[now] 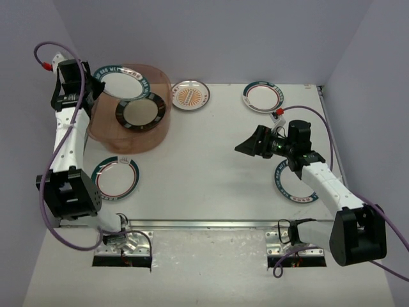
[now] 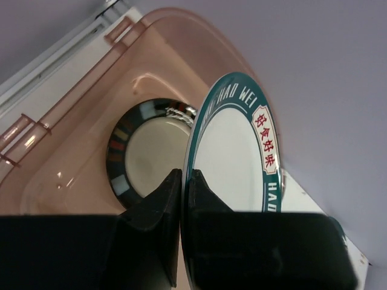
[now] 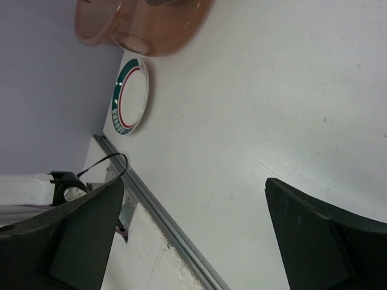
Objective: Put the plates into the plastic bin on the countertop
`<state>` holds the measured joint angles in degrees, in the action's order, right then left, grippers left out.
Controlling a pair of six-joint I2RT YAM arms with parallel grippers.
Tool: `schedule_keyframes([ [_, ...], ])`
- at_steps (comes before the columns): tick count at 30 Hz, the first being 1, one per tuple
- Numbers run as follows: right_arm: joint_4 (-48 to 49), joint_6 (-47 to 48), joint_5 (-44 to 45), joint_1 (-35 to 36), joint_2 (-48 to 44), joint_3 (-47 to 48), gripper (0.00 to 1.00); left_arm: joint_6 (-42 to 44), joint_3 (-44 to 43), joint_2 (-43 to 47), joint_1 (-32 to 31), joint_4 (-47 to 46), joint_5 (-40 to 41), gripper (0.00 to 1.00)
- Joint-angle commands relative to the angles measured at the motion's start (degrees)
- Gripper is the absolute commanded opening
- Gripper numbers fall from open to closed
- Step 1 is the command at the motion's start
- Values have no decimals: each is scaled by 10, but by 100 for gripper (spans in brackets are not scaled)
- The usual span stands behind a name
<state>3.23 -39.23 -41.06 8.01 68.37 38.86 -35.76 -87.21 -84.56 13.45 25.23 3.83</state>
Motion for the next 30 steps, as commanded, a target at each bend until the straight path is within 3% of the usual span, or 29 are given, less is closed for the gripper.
schedule_keyframes([
  [1, -4, 27, -11, -1, -28, -10, 99, -19, -106, -126, 11, 38, 33, 0],
  [5, -3, 26, -31, -2, -30, -9, 99, -21, -156, -226, 13, 38, 0, 0],
  [13, -18, 39, -50, -2, -39, -5, 99, -21, -203, -333, 12, 19, -80, 0],
  [22, -18, 39, -52, -2, -33, -8, 99, -29, -201, -401, 12, 28, -62, 0],
  [28, -17, 39, -50, -2, -30, -8, 99, -45, -149, -368, 15, 4, -52, 0],
  [30, -16, 36, -51, -2, -28, -7, 99, -55, -110, -326, 16, -28, -55, 14],
])
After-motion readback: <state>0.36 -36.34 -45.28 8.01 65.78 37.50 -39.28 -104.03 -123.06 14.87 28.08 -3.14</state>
